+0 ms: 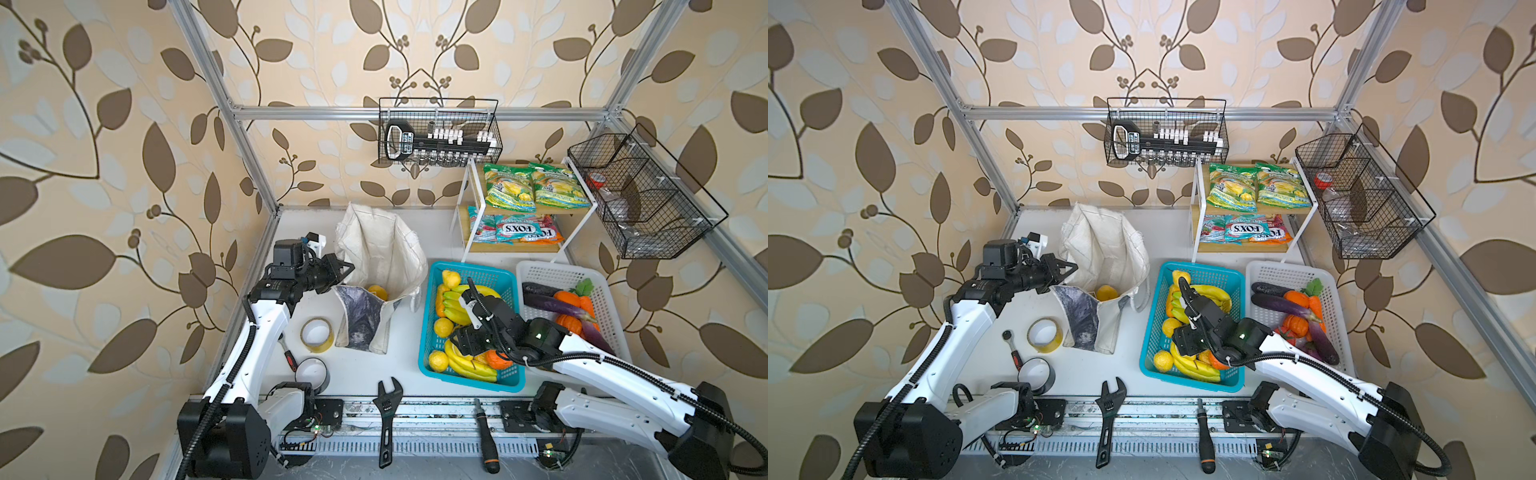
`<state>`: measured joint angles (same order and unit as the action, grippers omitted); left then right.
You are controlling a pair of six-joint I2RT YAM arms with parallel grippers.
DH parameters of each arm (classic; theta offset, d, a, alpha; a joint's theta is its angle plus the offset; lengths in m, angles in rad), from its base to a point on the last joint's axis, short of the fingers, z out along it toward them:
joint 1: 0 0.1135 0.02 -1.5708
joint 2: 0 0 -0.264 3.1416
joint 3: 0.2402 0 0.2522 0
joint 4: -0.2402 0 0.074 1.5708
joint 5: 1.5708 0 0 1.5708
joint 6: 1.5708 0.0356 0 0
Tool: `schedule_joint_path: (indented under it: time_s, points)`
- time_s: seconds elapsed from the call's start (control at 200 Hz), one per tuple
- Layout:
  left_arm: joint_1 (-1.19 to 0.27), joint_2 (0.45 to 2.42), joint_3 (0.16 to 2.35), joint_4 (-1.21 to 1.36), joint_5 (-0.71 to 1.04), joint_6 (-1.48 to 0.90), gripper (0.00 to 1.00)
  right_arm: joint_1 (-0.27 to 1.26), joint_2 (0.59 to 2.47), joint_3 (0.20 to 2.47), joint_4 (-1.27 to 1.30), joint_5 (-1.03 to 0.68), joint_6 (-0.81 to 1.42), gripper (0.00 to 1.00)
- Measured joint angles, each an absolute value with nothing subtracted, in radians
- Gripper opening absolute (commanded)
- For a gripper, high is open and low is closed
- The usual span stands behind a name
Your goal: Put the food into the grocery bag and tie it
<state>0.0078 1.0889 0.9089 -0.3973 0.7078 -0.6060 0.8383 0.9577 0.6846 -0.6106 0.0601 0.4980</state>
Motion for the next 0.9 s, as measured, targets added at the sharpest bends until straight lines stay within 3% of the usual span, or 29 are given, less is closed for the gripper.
schedule_joint_path:
  time_s: [0.2,0.46,0.615,0.9]
  points:
    - [0.008,1.089,0.900,-0.392,0.708,-0.606,0.00,0.902,0.901,0.641,-0.620,0.059,0.516,0.74]
    - [0.008,1.089,0.900,-0.389,0.713,-0.606,0.00,0.941,0.897,0.635,-0.692,0.094,0.615,0.61]
    - [0.008,1.089,0.886,-0.368,0.728,-0.612,0.00,0.875,0.841,0.607,-0.699,0.073,0.628,0.53]
    - [0.008,1.086,0.881,-0.362,0.732,-0.614,0.00,0.855,0.816,0.581,-0.615,0.002,0.589,0.55]
